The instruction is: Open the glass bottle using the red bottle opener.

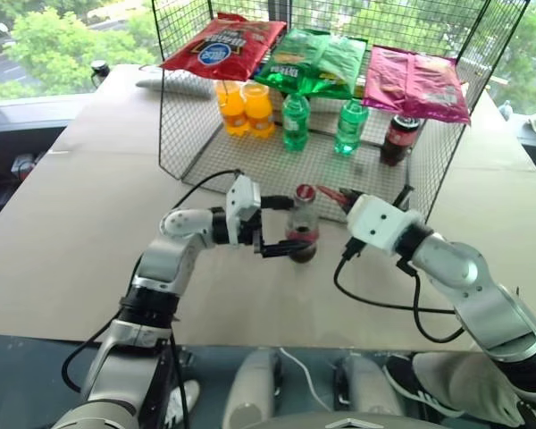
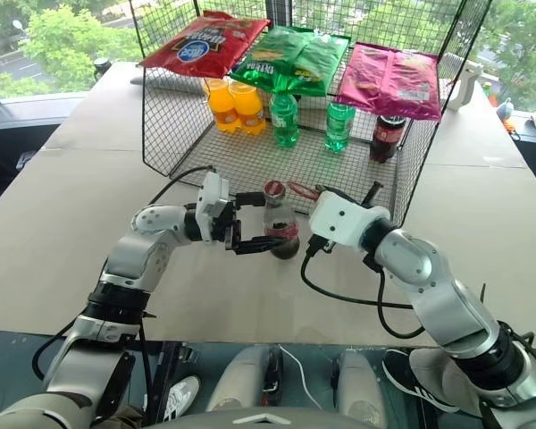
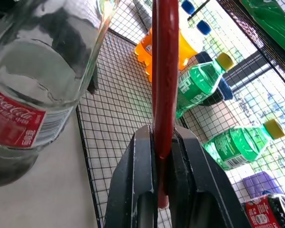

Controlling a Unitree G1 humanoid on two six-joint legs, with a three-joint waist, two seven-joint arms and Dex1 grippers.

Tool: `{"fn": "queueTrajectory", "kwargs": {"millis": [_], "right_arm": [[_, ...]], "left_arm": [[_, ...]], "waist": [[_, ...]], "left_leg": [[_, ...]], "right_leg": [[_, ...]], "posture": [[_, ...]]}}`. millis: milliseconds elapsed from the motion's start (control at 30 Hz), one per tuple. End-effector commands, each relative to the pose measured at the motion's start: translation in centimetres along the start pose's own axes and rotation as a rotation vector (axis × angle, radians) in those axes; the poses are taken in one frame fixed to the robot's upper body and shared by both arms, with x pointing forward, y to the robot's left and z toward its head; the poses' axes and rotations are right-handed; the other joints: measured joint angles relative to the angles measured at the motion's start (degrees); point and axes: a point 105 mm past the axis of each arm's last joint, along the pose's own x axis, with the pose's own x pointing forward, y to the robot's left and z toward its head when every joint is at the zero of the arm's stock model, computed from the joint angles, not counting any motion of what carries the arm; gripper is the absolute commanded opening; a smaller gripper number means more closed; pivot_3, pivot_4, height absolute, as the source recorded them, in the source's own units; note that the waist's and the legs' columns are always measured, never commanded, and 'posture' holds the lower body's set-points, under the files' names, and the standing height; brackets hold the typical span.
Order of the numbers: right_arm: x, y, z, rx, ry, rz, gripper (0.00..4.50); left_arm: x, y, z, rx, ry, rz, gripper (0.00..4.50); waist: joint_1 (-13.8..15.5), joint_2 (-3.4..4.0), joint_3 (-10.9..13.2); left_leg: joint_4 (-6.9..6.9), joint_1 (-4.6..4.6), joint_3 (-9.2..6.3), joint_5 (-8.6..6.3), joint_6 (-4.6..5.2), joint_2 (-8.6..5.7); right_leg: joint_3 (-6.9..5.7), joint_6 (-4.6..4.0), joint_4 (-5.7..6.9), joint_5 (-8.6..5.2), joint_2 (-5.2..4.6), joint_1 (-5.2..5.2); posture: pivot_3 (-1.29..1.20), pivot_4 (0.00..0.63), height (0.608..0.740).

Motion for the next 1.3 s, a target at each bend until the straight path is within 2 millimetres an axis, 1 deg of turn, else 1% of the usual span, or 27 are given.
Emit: {"fn": "queueTrajectory", "kwargs": {"millis": [33,433,700,900,1033,1067,1100,1133,1300], "right_arm": [[-0.2,-1.0,0.9,-0.037,-0.037,-0.032,0.00],[-0.2,-1.6,1.0,-0.021,-0.039,-0.049,0.00],[-0.2,-1.5,1.0,-0.012,-0.039,-0.053,0.00],[-0.3,-1.5,1.0,-0.009,-0.037,-0.056,0.00],[-0.3,-1.5,1.0,-0.009,-0.036,-0.060,0.00],[-0.3,-1.5,1.0,-0.009,-0.036,-0.060,0.00],[-0.3,-1.5,1.0,-0.009,-0.035,-0.061,0.00],[-0.3,-1.5,1.0,-0.009,-0.035,-0.061,0.00],[-0.3,-1.6,1.0,-0.006,-0.037,-0.067,0.00]], "left_arm": [[-0.1,0.0,1.6,0.057,-0.030,-0.009,4.38],[0.3,0.2,4.0,0.091,-0.074,-0.015,4.38],[1.0,0.1,4.1,0.087,-0.063,-0.034,4.38],[1.1,0.0,4.1,0.086,-0.063,-0.042,4.38],[1.1,-0.1,3.9,0.081,-0.058,-0.050,3.30],[1.1,-0.1,3.9,0.081,-0.057,-0.052,2.89],[1.1,-0.1,3.9,0.081,-0.056,-0.053,2.26],[1.1,-0.1,3.9,0.080,-0.055,-0.054,2.11],[1.0,-0.2,3.8,0.080,-0.052,-0.063,2.12]], "waist": [[-0.01,0.00,0.00],[-0.04,0.01,0.01],[-0.03,0.01,0.01],[-0.04,0.01,0.01],[-0.04,0.01,0.01],[-0.04,0.01,0.01],[-0.04,0.01,0.01],[-0.02,0.01,0.01],[-0.02,0.01,0.01]], "left_leg": [[0.00,0.00,0.01,0.00,0.00,0.00],[-0.01,0.00,0.00,0.00,0.00,0.00],[-0.01,0.00,0.00,0.00,-0.01,0.00],[-0.01,0.00,0.01,0.00,-0.01,0.00],[-0.01,0.00,0.00,0.00,-0.01,0.00],[-0.01,0.00,0.00,0.00,-0.01,0.00],[-0.01,0.01,0.00,0.00,-0.01,0.00],[-0.01,0.01,0.00,0.00,-0.01,0.00],[-0.01,0.01,0.00,0.00,-0.01,0.00]], "right_leg": [[0.00,0.00,-0.01,0.00,0.00,0.00],[-0.01,0.00,0.00,0.00,0.00,0.00],[-0.01,0.01,0.00,0.00,0.01,0.00],[-0.01,0.01,-0.01,-0.01,0.01,0.00],[-0.01,0.01,-0.01,-0.01,0.01,0.00],[-0.01,0.01,-0.01,-0.01,0.01,0.00],[-0.01,0.01,-0.01,-0.01,0.01,0.00],[-0.01,0.01,0.00,-0.01,0.01,0.00],[-0.01,0.01,-0.01,-0.01,0.00,0.00]], "posture": [[0.00,0.150,0.740],[0.00,0.150,0.740],[0.00,0.150,0.740],[0.00,0.150,0.740],[0.00,0.150,0.740],[0.00,0.150,0.740],[0.00,0.150,0.740],[0.00,0.150,0.740],[0.00,0.150,0.740]]}}
